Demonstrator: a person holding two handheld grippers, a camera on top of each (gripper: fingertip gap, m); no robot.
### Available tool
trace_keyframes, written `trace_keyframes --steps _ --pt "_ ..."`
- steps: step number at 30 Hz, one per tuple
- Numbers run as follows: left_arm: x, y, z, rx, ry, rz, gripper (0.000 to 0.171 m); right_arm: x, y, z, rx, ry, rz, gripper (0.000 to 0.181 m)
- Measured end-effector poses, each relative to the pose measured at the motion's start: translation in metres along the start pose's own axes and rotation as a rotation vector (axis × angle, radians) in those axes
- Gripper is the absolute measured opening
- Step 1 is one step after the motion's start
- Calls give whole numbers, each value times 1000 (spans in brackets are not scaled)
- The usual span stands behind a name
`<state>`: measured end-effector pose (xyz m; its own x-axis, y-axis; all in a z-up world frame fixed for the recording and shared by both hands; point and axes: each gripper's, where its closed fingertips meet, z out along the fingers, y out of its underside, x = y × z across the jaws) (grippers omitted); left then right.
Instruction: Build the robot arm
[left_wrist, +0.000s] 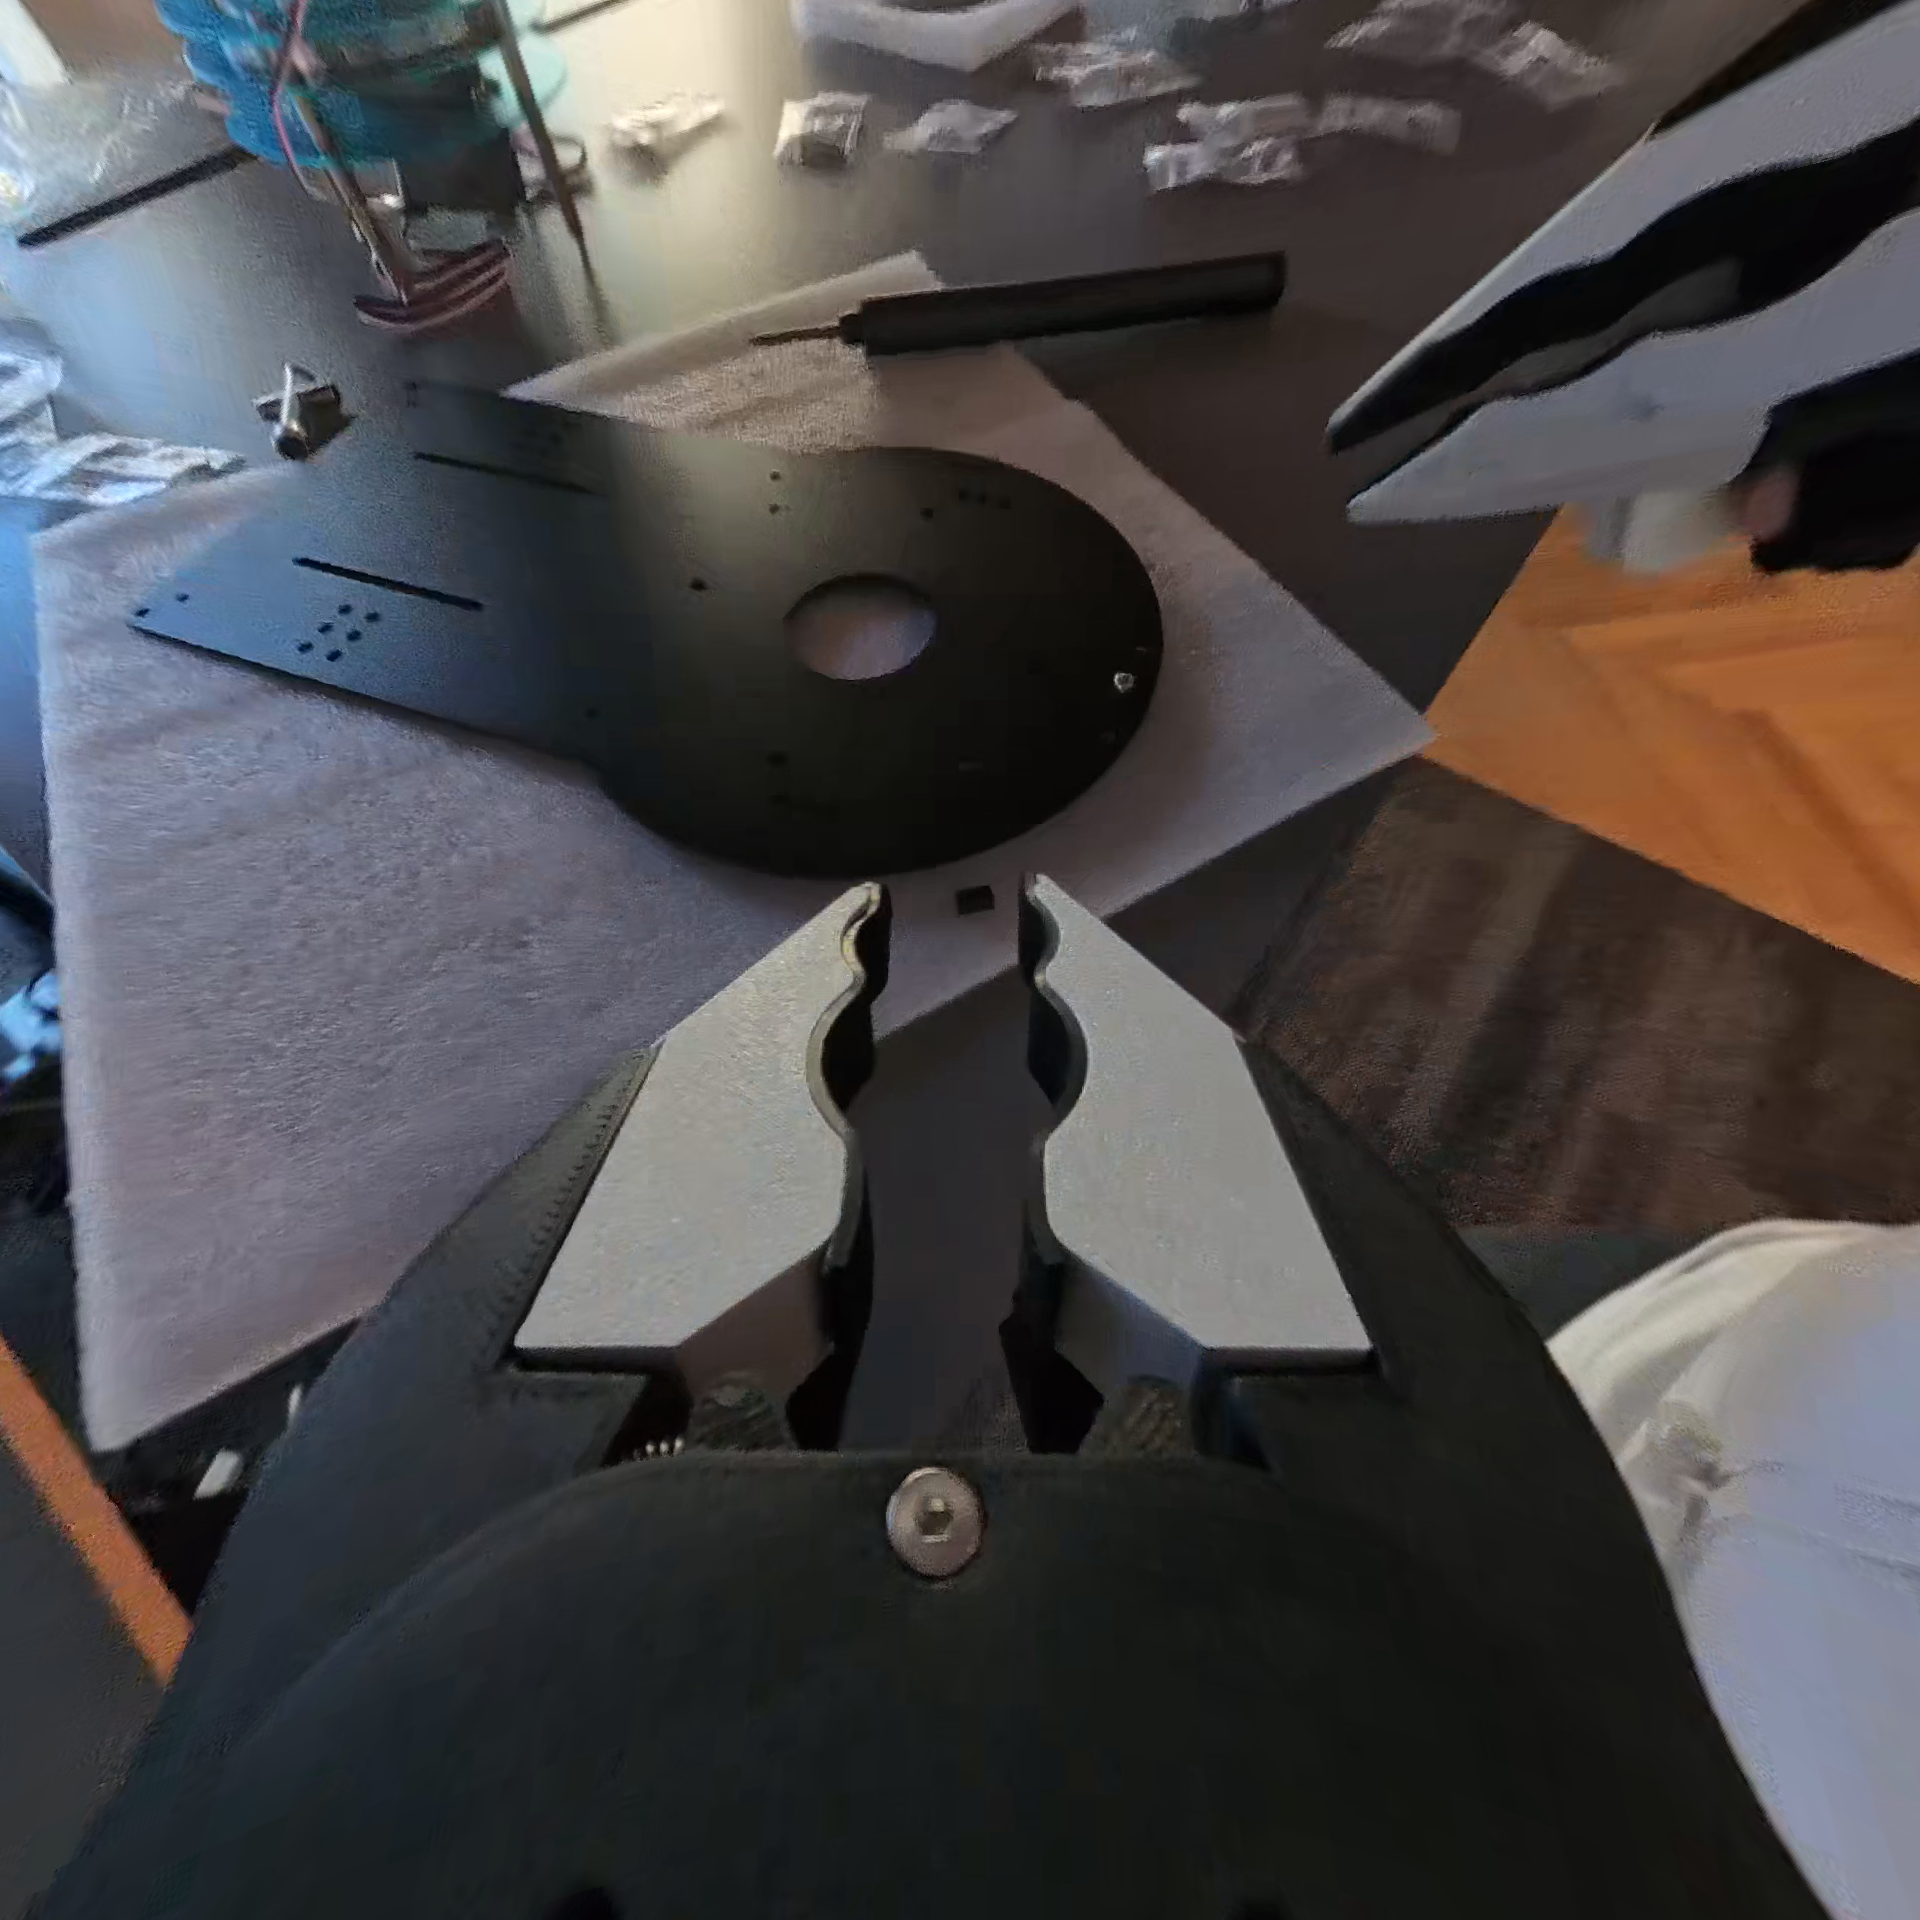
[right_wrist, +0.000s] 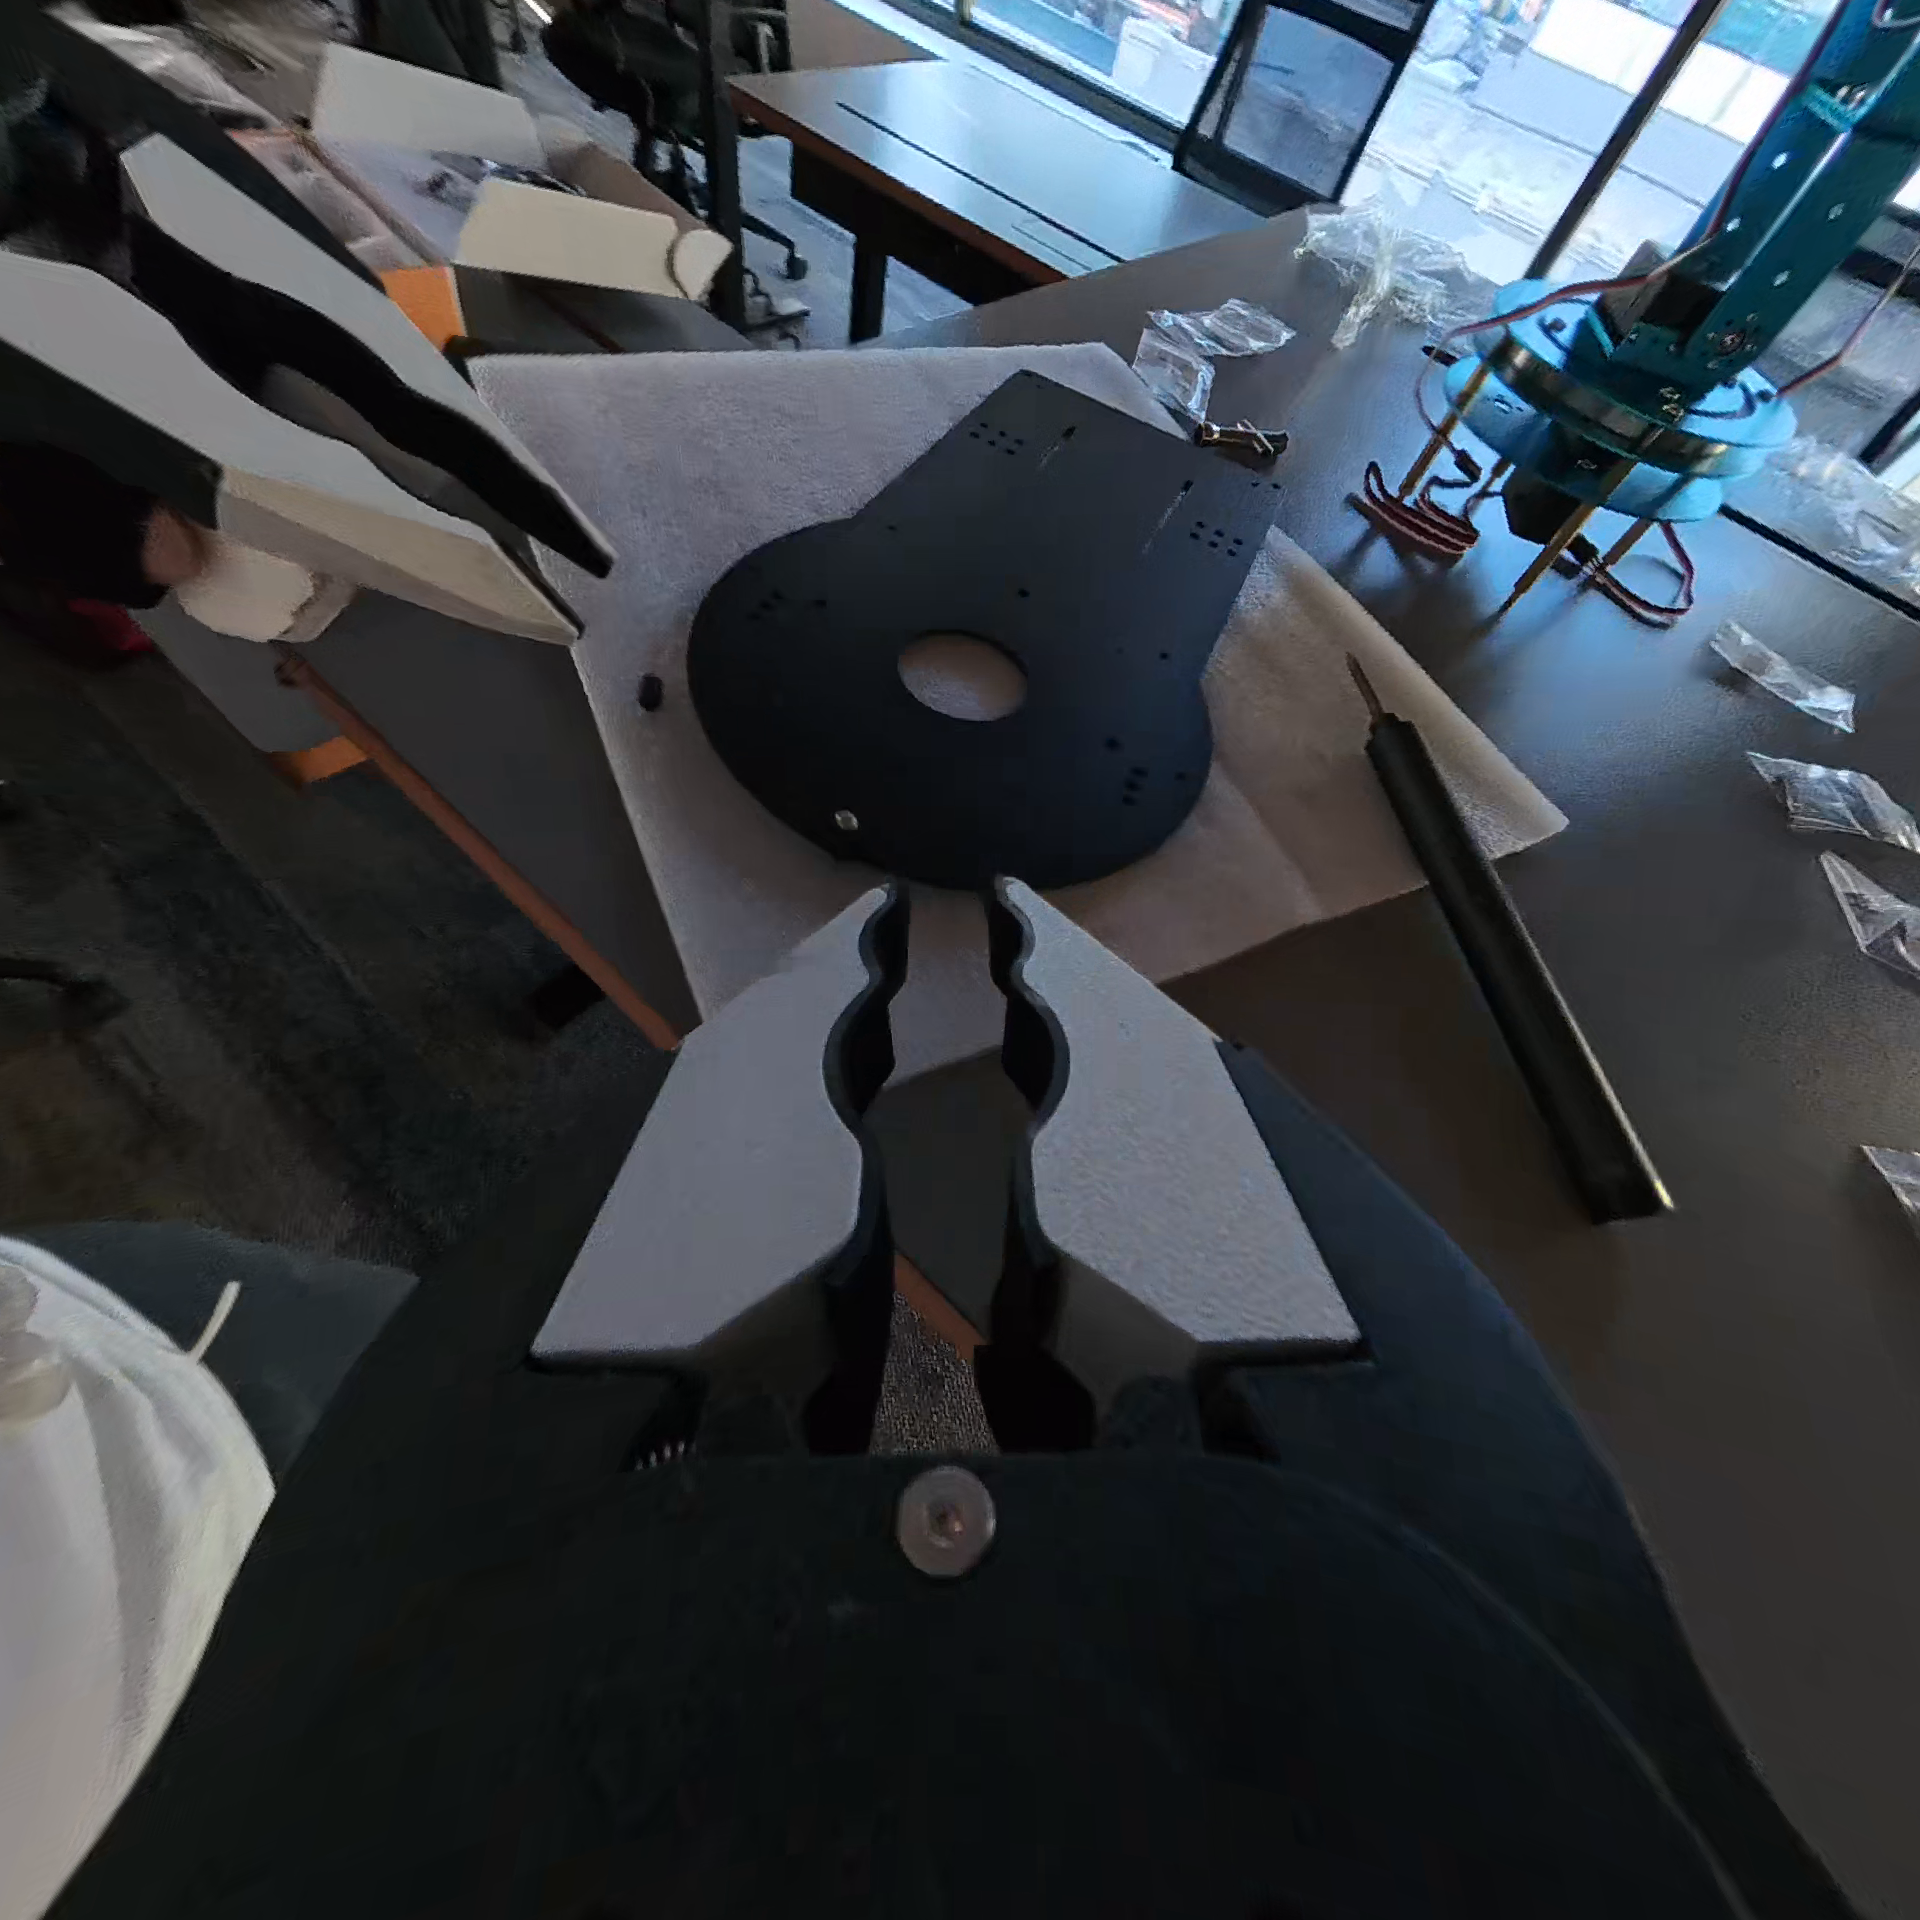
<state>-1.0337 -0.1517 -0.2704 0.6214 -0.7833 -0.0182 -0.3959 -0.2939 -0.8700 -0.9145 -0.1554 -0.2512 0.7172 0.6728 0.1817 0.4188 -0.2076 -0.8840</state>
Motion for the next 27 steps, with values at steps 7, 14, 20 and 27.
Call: trace_keyframes --steps 7,14,20,27 --pt "4 14 18 -87 -156 -137 20 26 21 -19 -14 -142 -43 13" --pt "3 13 25 -115 -212 -120 13 28 25 -17 -22 -191 -89 14" --pt "3 12 26 -161 -134 -116 6 16 26 -11 -33 -200 -153 14" --pt "-3 7 20 -120 219 -687 6 -8 15 2 7 -234 -172 14"
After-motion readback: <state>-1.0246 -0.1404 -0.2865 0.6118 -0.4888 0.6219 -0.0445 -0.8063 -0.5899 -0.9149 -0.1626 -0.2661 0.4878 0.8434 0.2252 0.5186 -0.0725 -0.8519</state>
